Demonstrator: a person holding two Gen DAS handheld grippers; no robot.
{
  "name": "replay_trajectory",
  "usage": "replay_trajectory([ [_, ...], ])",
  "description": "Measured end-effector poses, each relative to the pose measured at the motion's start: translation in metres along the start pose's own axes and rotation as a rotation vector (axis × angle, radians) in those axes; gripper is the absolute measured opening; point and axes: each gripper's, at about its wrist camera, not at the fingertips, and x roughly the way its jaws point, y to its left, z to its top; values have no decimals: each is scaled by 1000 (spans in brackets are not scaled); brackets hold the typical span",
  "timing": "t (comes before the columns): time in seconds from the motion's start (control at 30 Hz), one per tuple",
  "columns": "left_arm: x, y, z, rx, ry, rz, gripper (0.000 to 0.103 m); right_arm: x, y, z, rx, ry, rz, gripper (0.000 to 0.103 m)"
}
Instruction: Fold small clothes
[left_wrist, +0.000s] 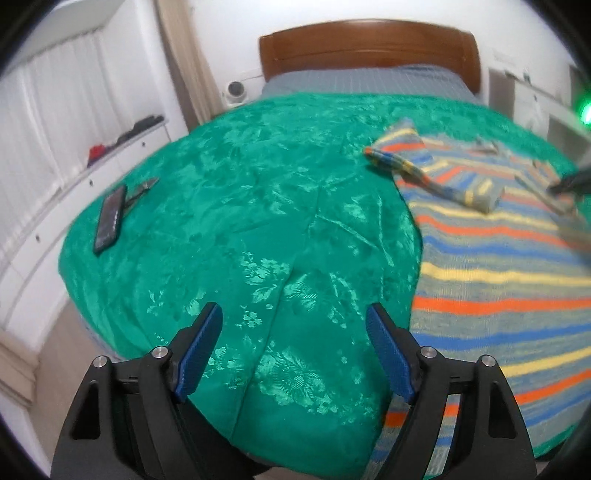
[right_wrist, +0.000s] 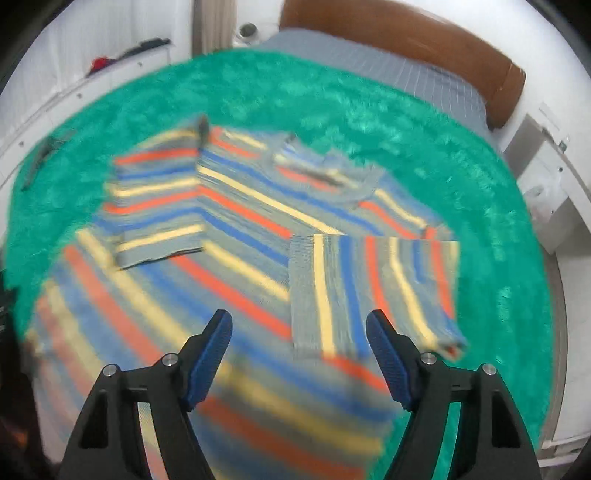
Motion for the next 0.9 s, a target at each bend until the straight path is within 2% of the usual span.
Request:
replay_trajectory([
  [0.03, 3, 1, 1, -3, 9, 7, 84, 13, -2, -3, 10, 26, -6, 70],
  [0.1, 9, 1, 1, -8, 34, 18, 84, 29, -13, -5, 48, 61, -9, 32],
  [0.17, 13, 2, 0, -23, 53, 10, 84, 17, -39, -5, 140, 27, -54, 5],
  [0.23, 16, 2, -1, -35, 66, 9, 84, -7, -77, -9, 235, -34, -79, 5],
  [0.33, 21, 2, -2, -47, 87, 8, 84, -47, -158, -35, 390, -84, -175, 5],
  [0.4, 24, 1, -2, -49, 98, 6, 84, -70, -210, -63, 488, -77, -242, 5],
  [0.5, 26, -4, -4, -36, 107, 9, 84, -86, -265, -112, 601, -32, -297, 5],
  [0.67, 30, -11, -6, -13, 126, 23, 84, -84, -289, -170, 713, 15, -301, 4],
  [0.73, 30, -9, -7, -14, 130, 36, 84, -85, -296, -186, 788, 16, -342, 4],
  [0.9, 35, -2, -7, -51, 154, 47, 84, -67, -294, -200, 783, 59, -367, 4],
])
